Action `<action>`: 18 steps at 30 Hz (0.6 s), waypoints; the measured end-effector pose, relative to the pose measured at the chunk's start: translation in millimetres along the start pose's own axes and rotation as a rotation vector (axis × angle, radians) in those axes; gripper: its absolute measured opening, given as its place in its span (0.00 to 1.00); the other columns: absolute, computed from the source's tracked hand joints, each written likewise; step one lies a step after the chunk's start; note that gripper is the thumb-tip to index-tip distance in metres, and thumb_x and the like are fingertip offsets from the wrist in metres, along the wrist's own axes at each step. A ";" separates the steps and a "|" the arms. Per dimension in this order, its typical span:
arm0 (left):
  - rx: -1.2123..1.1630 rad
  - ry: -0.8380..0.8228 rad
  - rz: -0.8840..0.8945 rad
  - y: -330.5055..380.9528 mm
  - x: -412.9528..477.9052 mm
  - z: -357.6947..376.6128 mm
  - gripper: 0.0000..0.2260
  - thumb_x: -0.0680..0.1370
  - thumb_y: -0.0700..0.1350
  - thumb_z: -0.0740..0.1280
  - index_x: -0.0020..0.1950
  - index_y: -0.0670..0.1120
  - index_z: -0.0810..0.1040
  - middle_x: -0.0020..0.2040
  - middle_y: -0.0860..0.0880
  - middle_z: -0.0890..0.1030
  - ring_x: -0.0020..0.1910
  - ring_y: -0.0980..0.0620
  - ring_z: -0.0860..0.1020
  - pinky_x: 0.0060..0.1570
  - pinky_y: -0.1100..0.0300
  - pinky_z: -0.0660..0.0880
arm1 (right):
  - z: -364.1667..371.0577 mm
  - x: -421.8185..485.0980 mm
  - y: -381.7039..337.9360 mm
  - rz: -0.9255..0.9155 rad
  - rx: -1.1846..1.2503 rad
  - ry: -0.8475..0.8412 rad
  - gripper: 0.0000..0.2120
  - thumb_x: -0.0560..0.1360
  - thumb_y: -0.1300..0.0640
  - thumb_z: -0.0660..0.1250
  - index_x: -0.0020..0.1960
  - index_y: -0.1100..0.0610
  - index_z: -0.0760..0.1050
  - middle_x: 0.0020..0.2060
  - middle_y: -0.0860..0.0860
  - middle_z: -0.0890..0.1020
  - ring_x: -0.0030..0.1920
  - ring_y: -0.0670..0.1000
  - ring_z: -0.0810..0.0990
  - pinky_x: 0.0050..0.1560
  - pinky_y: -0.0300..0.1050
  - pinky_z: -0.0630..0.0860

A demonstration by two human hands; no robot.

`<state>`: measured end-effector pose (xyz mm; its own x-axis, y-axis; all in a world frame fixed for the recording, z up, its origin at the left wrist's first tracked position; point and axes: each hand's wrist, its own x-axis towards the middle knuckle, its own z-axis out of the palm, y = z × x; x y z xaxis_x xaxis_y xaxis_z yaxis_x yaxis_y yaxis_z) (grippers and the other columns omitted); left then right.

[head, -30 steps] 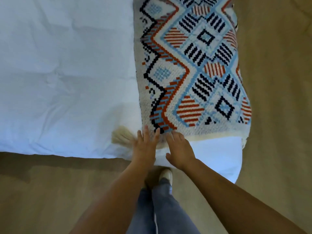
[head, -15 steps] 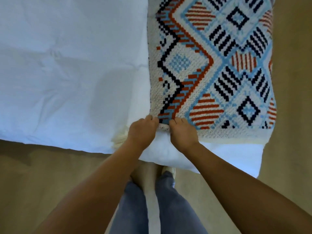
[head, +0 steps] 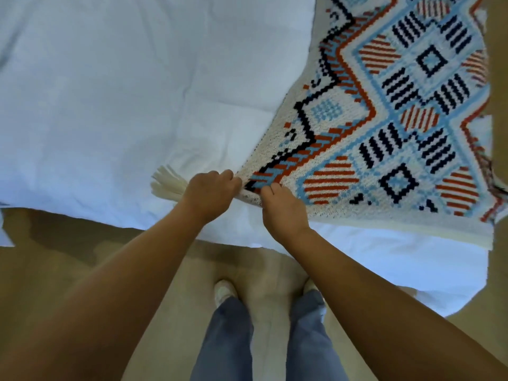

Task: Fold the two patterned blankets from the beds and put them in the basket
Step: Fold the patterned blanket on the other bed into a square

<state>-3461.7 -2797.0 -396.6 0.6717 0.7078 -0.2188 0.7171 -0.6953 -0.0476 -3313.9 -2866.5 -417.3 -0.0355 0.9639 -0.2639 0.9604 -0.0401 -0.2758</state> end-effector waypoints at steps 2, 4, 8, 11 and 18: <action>0.016 -0.026 -0.036 -31.3 -13.9 5.4 0.07 0.75 0.39 0.62 0.51 0.39 0.76 0.41 0.41 0.77 0.32 0.42 0.76 0.27 0.59 0.63 | 5.1 13.0 -30.7 -0.029 0.006 0.000 0.11 0.76 0.65 0.59 0.58 0.59 0.69 0.52 0.56 0.75 0.49 0.55 0.73 0.36 0.44 0.64; 0.031 -0.035 -0.048 -59.7 -24.3 9.9 0.05 0.73 0.36 0.63 0.48 0.38 0.76 0.39 0.40 0.77 0.31 0.40 0.76 0.26 0.59 0.63 | 12.2 26.2 -57.8 -0.065 0.021 -0.018 0.12 0.76 0.64 0.60 0.59 0.59 0.68 0.54 0.57 0.74 0.51 0.56 0.73 0.38 0.45 0.66; 0.123 -0.046 -0.095 -95.6 -37.1 23.4 0.08 0.67 0.32 0.70 0.44 0.38 0.76 0.36 0.40 0.76 0.29 0.41 0.75 0.25 0.60 0.63 | 26.6 50.7 -89.4 -0.066 0.054 -0.078 0.15 0.76 0.65 0.60 0.62 0.60 0.67 0.57 0.57 0.73 0.56 0.57 0.72 0.43 0.47 0.70; 0.123 -0.219 -0.139 -80.4 -28.8 48.0 0.16 0.75 0.37 0.60 0.63 0.44 0.68 0.58 0.44 0.73 0.54 0.42 0.73 0.39 0.54 0.67 | 36.7 53.8 -75.3 0.027 0.080 -0.185 0.19 0.75 0.64 0.60 0.65 0.59 0.64 0.61 0.57 0.70 0.60 0.58 0.69 0.50 0.49 0.71; 0.055 -0.267 -0.032 18.9 10.2 52.0 0.36 0.74 0.51 0.61 0.75 0.44 0.45 0.76 0.43 0.49 0.75 0.42 0.50 0.71 0.43 0.50 | 36.7 6.0 24.2 0.039 0.170 -0.112 0.24 0.73 0.61 0.61 0.69 0.58 0.64 0.66 0.56 0.70 0.64 0.57 0.68 0.63 0.50 0.68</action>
<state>-3451.0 -2809.4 -450.4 0.5712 0.6763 -0.4652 0.7210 -0.6843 -0.1094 -3301.1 -2871.4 -459.5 -0.0392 0.9259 -0.3758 0.9013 -0.1297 -0.4134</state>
